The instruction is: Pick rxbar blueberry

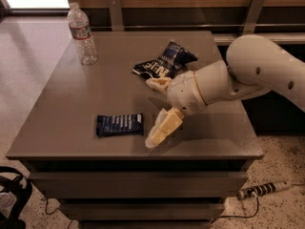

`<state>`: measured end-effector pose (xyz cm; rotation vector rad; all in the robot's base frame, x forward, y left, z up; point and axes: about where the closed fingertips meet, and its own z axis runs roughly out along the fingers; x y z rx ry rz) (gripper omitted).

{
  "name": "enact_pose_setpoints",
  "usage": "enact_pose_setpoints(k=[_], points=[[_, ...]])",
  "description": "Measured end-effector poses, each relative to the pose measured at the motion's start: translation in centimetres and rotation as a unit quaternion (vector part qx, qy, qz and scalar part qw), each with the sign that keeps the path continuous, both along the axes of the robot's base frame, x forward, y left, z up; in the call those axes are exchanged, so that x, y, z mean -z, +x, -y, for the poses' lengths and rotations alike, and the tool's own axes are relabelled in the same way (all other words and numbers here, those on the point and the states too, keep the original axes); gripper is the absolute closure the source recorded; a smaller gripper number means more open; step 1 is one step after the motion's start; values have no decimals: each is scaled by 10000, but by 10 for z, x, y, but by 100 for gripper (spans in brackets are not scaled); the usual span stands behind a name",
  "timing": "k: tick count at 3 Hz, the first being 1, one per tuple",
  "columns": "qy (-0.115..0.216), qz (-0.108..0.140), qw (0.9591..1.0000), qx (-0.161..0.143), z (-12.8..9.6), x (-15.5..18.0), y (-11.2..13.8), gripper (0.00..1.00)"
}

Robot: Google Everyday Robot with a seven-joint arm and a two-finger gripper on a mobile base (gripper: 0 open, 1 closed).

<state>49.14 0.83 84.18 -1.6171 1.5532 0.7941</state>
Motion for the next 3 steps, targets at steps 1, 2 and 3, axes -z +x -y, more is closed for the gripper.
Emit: enact_pose_setpoints(k=[1, 2, 3], points=[[-3, -3, 10000, -6, 0, 0, 0, 0], [41, -114, 9999, 15, -3, 3, 3, 0], [106, -249, 9996, 104, -12, 18, 5, 0]])
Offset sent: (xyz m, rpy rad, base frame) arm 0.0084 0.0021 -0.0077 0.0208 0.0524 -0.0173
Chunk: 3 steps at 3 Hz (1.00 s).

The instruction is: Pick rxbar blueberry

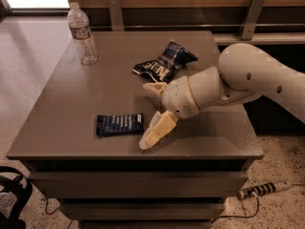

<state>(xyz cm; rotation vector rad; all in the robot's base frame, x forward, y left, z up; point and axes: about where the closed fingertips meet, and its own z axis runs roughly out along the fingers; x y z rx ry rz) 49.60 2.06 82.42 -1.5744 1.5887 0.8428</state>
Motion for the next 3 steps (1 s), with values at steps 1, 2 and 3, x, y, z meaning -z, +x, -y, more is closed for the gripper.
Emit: enact_pose_setpoints(k=[1, 2, 3], points=[[95, 41, 9999, 8, -7, 11, -2, 0], [120, 50, 9999, -15, -10, 16, -2, 0], [94, 75, 9999, -29, -13, 20, -2, 13]])
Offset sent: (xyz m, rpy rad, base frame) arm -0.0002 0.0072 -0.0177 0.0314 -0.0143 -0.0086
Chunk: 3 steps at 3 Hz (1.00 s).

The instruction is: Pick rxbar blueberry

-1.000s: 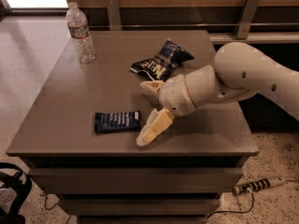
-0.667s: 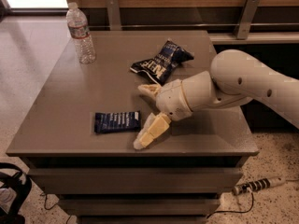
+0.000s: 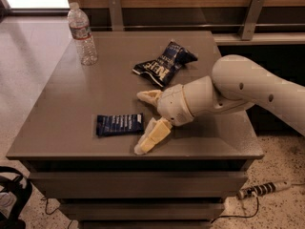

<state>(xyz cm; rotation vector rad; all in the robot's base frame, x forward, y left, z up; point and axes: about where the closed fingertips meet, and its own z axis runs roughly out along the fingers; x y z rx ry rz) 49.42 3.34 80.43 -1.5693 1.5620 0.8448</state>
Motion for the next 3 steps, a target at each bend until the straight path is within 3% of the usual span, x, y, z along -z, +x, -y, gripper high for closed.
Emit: enact_pose_setpoints(k=[3], points=[[0, 1, 10000, -24, -2, -4, -1, 82]])
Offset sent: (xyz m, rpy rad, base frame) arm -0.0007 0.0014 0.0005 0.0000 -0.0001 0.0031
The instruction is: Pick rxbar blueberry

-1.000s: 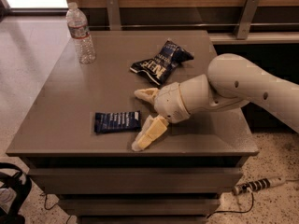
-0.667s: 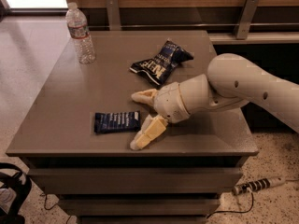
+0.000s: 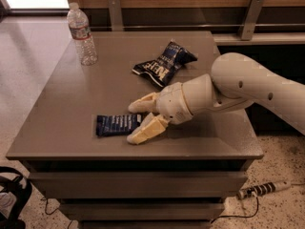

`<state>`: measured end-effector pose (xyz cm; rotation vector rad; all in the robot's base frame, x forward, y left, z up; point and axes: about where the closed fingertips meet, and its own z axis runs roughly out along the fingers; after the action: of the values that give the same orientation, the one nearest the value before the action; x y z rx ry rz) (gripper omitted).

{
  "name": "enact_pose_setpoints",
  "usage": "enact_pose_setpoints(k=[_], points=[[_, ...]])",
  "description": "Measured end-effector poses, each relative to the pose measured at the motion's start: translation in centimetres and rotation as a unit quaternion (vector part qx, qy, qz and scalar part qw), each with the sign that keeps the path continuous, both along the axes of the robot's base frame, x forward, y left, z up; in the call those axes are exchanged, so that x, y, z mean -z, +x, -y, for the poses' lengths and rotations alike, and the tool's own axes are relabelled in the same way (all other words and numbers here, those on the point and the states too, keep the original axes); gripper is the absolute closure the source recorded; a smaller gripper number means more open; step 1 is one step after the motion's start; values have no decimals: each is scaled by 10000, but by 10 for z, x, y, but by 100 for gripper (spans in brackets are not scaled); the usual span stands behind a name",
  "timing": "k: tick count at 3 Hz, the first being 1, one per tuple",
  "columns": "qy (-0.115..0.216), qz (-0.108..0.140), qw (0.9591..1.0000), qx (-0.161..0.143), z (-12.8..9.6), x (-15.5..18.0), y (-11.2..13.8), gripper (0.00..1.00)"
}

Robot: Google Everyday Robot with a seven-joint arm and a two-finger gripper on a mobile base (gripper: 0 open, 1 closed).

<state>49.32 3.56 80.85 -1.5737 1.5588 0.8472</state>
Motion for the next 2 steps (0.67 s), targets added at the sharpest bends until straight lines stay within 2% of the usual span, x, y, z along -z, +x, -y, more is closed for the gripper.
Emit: enact_pose_setpoints(k=[1, 2], points=[[0, 0, 10000, -2, 0, -3, 0, 100], [0, 0, 10000, -2, 0, -3, 0, 100]])
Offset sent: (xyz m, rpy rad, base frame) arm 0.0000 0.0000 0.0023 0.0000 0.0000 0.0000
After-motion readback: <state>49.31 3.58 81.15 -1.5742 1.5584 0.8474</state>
